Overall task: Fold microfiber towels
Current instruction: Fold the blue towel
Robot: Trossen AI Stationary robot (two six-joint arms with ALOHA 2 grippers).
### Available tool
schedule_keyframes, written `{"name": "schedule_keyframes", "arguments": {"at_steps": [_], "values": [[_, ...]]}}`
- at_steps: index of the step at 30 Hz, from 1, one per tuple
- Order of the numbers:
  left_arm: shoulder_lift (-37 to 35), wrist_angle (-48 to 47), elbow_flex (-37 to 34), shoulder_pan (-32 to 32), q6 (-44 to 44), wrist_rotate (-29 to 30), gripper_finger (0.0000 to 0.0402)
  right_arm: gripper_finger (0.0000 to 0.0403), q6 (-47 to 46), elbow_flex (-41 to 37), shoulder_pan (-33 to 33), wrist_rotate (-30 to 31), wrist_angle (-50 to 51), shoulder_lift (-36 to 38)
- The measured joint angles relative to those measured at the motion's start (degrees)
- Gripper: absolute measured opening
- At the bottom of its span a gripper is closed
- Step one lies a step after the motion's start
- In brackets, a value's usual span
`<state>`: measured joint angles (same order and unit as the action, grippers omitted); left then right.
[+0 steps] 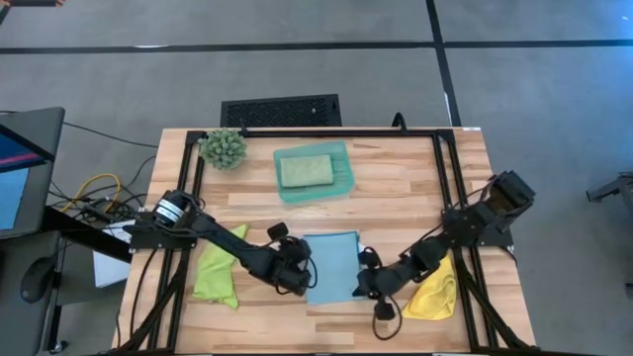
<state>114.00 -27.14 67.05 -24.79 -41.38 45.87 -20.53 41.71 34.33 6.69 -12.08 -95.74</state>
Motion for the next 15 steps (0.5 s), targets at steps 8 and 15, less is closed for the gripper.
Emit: {"name": "schedule_keyframes", "arguments": {"at_steps": [8, 15], "values": [[-0.80, 5.22, 0.02, -0.08, 0.44, -0.96, 0.0004, 0.0020, -1.31, 0.02, -0.56, 4.59, -0.49, -0.70], [0.31, 8.53, -0.36, 2.29, 2.98, -8.78, 0.0004, 0.0017, -1.97, 0.02, -2.86, -3.01, -2.65, -7.62]]}}
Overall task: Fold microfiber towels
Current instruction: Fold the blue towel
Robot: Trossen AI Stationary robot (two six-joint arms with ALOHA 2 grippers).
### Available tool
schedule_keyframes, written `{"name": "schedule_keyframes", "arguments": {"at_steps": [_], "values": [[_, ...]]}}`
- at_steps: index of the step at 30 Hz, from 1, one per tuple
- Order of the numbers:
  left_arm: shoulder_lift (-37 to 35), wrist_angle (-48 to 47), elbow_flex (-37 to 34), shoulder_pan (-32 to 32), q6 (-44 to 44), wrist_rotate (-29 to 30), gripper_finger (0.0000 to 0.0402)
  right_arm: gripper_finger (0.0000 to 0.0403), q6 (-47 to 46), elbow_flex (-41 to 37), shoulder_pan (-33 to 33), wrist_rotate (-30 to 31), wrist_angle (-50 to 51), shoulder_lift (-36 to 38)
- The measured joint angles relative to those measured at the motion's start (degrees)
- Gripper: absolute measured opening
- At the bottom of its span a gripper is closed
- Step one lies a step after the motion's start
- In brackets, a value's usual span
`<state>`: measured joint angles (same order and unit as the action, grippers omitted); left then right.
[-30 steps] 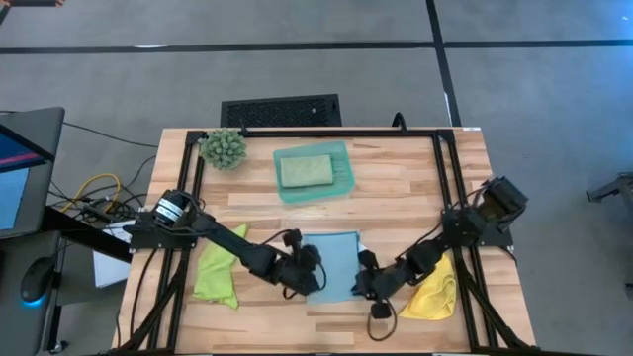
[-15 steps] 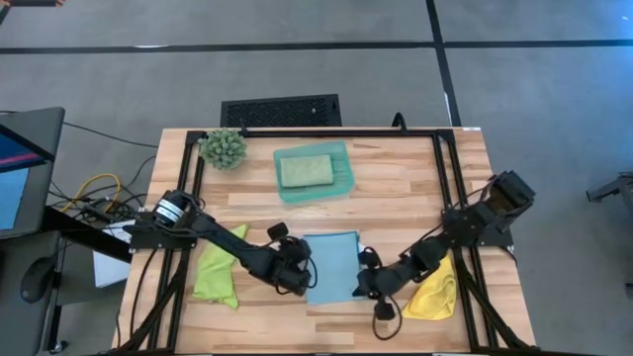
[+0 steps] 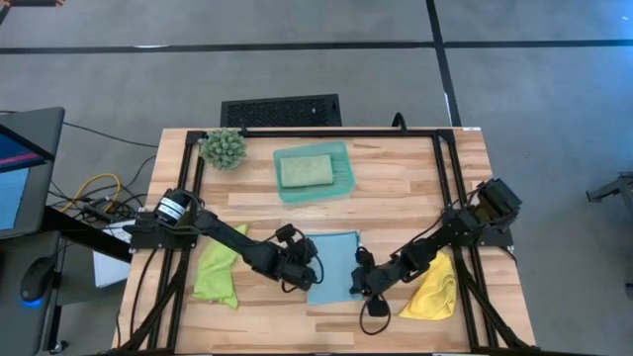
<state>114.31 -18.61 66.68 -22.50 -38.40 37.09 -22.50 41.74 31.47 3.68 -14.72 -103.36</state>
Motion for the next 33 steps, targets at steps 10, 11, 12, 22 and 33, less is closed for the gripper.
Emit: {"name": "schedule_keyframes", "arguments": {"at_steps": [10, 11, 12, 22, 33], "values": [[-0.32, 2.26, -6.01, 2.40, -2.80, -0.84, 0.0004, 0.0021, 0.40, 0.23, 0.12, -4.59, 1.40, 0.61], [-0.32, 2.27, -6.12, 2.43, -2.39, -0.48, 0.0004, 0.0020, 0.84, 0.14, 0.35, -4.49, 1.80, 1.24], [-0.59, 2.36, -6.25, 2.47, -1.57, -0.07, 0.0004, 0.0018, 1.66, 0.02, 0.81, -4.22, 2.01, 2.03], [-4.05, 1.70, -3.40, -0.20, 0.25, -1.03, 0.0004, 0.0019, -2.50, 0.14, -0.36, 15.59, 1.27, 5.03], [0.95, 3.63, -3.07, -0.16, 1.84, -1.35, 0.0004, 0.0019, -10.35, 0.50, -10.00, 19.44, 0.53, -3.23]]}}
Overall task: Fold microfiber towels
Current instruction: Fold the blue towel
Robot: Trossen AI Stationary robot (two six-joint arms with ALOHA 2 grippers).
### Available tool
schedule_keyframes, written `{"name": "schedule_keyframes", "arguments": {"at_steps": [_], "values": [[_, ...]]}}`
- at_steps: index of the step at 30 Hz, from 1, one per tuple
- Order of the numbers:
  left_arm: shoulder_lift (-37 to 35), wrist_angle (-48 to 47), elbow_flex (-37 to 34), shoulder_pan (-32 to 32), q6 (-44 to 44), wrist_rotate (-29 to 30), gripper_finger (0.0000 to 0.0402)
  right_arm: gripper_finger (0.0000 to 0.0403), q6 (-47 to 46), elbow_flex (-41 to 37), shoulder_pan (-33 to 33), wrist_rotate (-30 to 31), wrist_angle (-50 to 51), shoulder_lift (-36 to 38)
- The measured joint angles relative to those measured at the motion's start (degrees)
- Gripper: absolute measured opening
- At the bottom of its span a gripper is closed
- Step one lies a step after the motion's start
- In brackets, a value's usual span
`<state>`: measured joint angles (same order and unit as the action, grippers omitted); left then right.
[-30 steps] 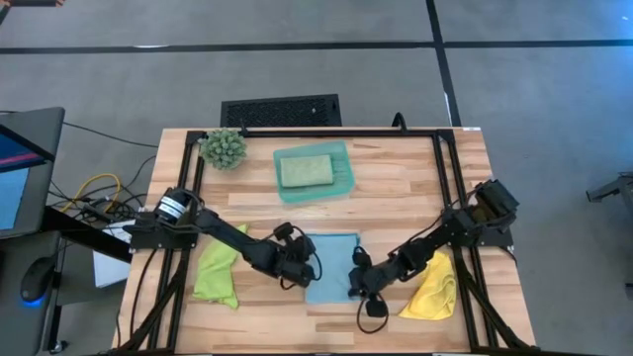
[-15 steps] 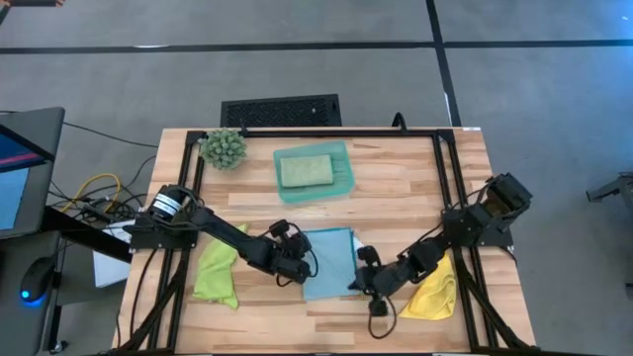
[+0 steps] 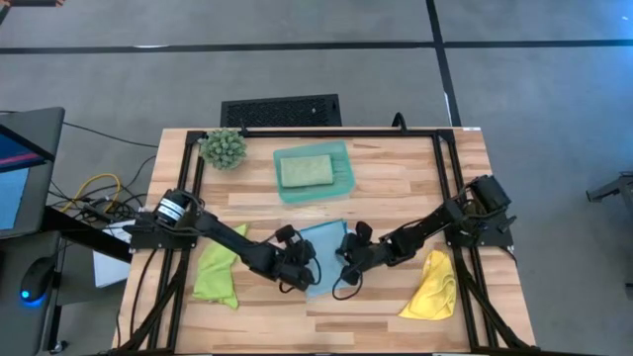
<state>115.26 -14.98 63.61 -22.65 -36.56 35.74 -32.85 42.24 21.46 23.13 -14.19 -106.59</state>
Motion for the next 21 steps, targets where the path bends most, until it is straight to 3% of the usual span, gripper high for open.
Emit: {"name": "schedule_keyframes", "arguments": {"at_steps": [12, 17, 21], "values": [[1.20, -3.76, 1.91, -0.48, 5.14, 11.61, 0.0004, 0.0017, -2.95, -0.48, 5.28, 1.75, 8.57, 7.98], [1.20, -4.24, 4.83, -0.48, 7.84, 12.16, 0.0004, 0.0016, 3.01, -0.48, 8.63, 1.30, 5.10, 8.70], [1.09, -3.90, 5.81, -0.29, 8.47, 9.86, 0.0004, 0.0018, 6.15, -0.35, 8.90, -5.42, 1.81, 7.54]]}}
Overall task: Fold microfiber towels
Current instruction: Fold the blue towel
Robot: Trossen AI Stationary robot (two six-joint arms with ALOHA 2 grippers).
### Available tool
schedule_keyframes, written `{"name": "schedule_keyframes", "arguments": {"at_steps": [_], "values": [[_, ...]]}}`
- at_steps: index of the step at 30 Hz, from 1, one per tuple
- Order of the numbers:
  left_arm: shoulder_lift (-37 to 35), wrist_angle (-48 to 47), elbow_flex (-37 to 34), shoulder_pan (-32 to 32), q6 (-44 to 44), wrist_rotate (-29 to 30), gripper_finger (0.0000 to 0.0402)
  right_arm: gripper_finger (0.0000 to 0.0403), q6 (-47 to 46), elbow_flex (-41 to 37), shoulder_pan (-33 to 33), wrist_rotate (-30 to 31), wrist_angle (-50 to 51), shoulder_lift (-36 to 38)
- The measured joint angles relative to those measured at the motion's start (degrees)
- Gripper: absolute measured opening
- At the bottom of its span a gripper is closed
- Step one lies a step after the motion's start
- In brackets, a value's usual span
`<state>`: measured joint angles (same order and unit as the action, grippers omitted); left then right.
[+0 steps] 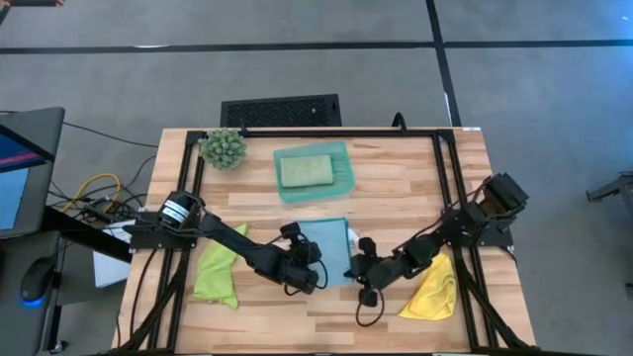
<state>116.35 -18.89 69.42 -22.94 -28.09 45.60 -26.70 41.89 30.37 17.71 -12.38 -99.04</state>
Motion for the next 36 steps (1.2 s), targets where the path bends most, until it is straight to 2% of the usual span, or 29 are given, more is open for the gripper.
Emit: {"name": "schedule_keyframes", "arguments": {"at_steps": [4, 9, 13, 16, 20, 22, 28, 31, 36], "values": [[0.05, 0.14, -1.79, 0.88, -1.20, -3.81, 0.0004, 0.0017, 0.64, -0.01, -0.13, -3.47, 0.46, -1.62], [0.05, 1.01, -3.23, 1.12, -1.54, -2.38, 0.0004, 0.0018, 0.35, -0.02, -0.10, -8.46, 3.27, -1.71], [0.05, 4.05, -2.24, 0.33, 0.59, -4.14, 0.0004, 0.0019, 0.27, -0.01, 1.25, -8.53, 5.29, 0.12], [0.05, 4.15, 0.53, -1.10, 2.31, -4.60, 0.0004, 0.0015, 1.06, -0.02, 2.48, -5.77, 5.64, 1.85], [0.05, 4.23, 4.38, -3.63, 4.09, -4.88, 0.0004, 0.0014, 1.66, 0.03, 3.71, 2.32, 3.62, 4.27], [0.00, 4.01, 5.49, -4.89, 4.82, -7.20, 0.0004, 0.0016, 1.30, 0.02, 3.01, 4.63, 1.64, 4.13], [0.00, 1.76, 3.66, -7.16, 0.85, -11.56, 0.0004, 0.0015, -1.51, 0.02, -3.34, 4.90, -0.60, -1.64], [0.00, 1.51, 1.64, -7.23, -0.05, -15.58, 0.0004, 0.0015, -3.83, 0.01, -6.31, 4.71, -0.12, -4.95], [-0.36, 4.30, -1.56, -7.23, 0.89, -18.55, 0.0004, 0.0018, -6.61, 0.46, -8.04, 4.16, 1.97, -6.19]]}}
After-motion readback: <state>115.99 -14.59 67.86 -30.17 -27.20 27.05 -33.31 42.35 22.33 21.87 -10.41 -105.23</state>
